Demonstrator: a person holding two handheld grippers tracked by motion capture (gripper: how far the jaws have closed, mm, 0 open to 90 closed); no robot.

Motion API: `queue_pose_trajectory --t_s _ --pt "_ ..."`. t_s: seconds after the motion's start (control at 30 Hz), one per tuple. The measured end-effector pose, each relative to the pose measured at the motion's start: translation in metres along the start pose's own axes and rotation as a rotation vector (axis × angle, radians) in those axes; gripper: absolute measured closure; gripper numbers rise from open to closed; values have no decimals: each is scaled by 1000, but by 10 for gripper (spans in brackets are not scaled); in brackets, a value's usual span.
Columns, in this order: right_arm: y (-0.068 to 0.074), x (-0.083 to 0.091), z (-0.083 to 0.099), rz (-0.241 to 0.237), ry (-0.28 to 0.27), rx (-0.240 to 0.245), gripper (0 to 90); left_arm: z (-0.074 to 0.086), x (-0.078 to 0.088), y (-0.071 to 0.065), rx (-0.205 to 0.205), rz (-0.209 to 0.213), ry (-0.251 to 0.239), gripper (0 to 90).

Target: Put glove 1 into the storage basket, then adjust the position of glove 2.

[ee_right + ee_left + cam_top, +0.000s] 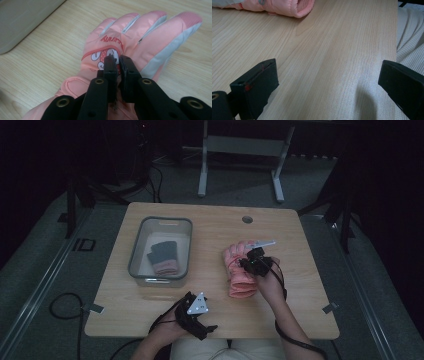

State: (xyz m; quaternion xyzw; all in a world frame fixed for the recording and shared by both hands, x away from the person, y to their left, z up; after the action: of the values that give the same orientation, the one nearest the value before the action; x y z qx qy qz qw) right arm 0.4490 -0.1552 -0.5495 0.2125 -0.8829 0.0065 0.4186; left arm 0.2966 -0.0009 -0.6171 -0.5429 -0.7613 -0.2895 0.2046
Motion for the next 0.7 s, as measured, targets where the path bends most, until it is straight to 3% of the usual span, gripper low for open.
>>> queue_pose_trajectory --t_s 0.2,0.5,0.7 --pt "2 0 -2 -5 -4 12 784 0 0 0 9 2 -3 21" --pt "8 30 -13 -47 -69 32 697 -3 1 2 31 3 -11 21" --pt "-1 46 -13 -49 -93 42 697 -6 2 5 46 -26 18 21"
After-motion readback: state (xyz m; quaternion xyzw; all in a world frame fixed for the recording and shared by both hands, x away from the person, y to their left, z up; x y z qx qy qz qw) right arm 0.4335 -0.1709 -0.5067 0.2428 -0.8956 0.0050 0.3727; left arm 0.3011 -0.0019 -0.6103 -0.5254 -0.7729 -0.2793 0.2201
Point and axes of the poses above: each handheld gripper's, and its own axes: x roughly backward along the jaws, z roughly out of its underside, y roughly to its left, the point moved 8 cm from there along -x, roughly forward along the jaws, and after that the axes turned 14 degrees about -x, right-handed, at the moved point
